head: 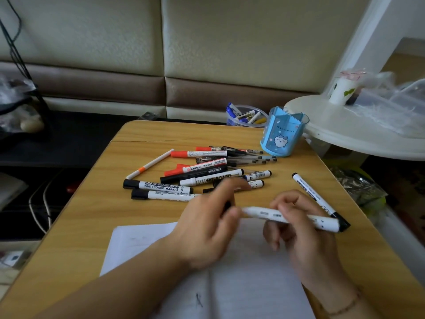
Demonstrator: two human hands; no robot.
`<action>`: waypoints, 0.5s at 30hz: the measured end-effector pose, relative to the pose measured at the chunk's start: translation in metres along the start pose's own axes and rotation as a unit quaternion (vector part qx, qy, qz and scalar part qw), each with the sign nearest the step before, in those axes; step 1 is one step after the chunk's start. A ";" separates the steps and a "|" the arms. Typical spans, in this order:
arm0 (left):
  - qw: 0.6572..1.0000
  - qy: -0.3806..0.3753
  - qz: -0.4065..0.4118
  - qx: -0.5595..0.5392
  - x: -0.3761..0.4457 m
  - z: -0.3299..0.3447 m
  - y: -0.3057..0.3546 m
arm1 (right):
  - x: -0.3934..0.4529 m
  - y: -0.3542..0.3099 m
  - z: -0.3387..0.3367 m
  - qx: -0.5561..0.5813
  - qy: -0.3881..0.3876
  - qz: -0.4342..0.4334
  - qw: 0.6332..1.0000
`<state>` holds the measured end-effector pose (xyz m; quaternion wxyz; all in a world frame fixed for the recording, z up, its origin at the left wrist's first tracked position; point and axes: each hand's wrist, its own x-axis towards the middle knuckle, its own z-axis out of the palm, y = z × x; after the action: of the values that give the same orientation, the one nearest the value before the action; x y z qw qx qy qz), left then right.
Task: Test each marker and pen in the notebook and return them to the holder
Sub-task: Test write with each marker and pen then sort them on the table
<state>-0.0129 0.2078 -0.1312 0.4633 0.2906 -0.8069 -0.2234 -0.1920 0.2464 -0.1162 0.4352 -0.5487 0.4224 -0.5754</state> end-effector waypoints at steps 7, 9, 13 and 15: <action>0.958 0.185 -0.094 -0.197 0.007 -0.001 -0.013 | 0.000 0.004 0.011 -0.079 -0.032 0.008 0.996; 0.957 0.180 -0.093 -0.206 0.008 -0.002 -0.014 | 0.002 0.006 0.014 -0.118 -0.053 0.023 0.991; 0.923 0.229 -0.158 -0.265 0.013 -0.004 -0.014 | 0.004 0.010 0.019 -0.156 -0.039 0.028 0.987; 0.906 0.250 -0.176 -0.292 0.015 -0.005 -0.019 | 0.004 0.012 0.020 -0.166 -0.038 0.039 0.985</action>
<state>-0.0095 0.1837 -0.1316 0.6669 0.3261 -0.4987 -0.4474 -0.1717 0.2391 -0.1263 0.3760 -0.6181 0.5158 -0.4589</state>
